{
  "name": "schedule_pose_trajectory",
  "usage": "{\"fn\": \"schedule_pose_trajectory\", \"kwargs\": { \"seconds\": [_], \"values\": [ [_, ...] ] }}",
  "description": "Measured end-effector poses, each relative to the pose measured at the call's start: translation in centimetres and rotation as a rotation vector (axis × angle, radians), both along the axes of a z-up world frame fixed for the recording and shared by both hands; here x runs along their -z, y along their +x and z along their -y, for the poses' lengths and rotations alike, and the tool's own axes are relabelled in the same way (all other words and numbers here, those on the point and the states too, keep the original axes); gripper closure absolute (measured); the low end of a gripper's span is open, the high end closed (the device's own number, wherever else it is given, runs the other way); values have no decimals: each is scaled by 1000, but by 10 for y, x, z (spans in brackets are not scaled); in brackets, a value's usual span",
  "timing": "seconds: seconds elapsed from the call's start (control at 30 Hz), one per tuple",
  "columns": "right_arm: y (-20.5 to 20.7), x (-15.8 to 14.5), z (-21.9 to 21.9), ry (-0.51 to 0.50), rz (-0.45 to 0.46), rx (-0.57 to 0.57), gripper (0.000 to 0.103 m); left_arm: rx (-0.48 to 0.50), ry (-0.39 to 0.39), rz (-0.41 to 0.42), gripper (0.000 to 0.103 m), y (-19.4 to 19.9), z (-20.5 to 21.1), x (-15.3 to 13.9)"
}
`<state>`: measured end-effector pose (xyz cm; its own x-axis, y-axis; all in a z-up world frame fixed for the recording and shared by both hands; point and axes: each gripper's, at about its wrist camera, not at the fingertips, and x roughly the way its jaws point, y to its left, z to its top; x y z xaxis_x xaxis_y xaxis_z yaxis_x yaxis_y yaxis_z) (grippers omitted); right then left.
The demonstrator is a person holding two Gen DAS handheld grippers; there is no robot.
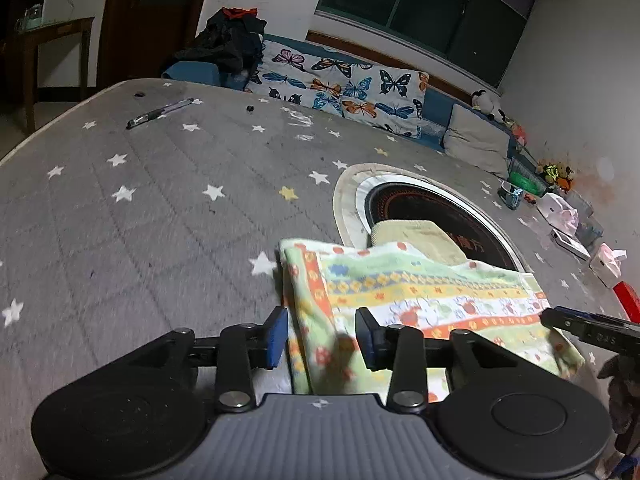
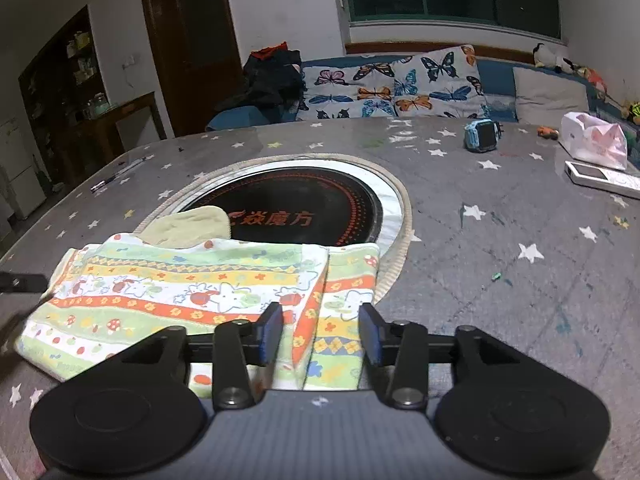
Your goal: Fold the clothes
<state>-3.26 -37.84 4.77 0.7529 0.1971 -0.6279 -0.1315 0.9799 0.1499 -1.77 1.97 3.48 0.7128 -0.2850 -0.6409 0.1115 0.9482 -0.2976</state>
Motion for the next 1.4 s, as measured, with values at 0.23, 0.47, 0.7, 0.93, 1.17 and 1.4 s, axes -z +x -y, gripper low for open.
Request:
{"fn": "schedule_pose_trajectory", "kwargs": {
  "seconds": [0.23, 0.47, 0.7, 0.93, 1.17, 1.4],
  "values": [
    [3, 4, -3, 16, -4, 11, 55, -14, -33, -24, 63, -5, -1, 4],
    [-2, 3, -14, -6, 2, -21, 90, -17, -57, -49, 65, -1, 1, 12],
    [-19, -3, -6, -37, 25, 5, 97, 14, -98, -69, 71, -2, 3, 14],
    [-46, -6, 29, -108, 5, 109, 102, 99, -90, -72, 71, -12, 29, 13],
    [-69, -24, 23, -122, 28, 14, 93, 37, -16, -62, 70, -9, 23, 9],
    [-72, -35, -43, -106, 43, -277, 84, -48, -9, -69, 71, -11, -2, 2]
  ]
}}
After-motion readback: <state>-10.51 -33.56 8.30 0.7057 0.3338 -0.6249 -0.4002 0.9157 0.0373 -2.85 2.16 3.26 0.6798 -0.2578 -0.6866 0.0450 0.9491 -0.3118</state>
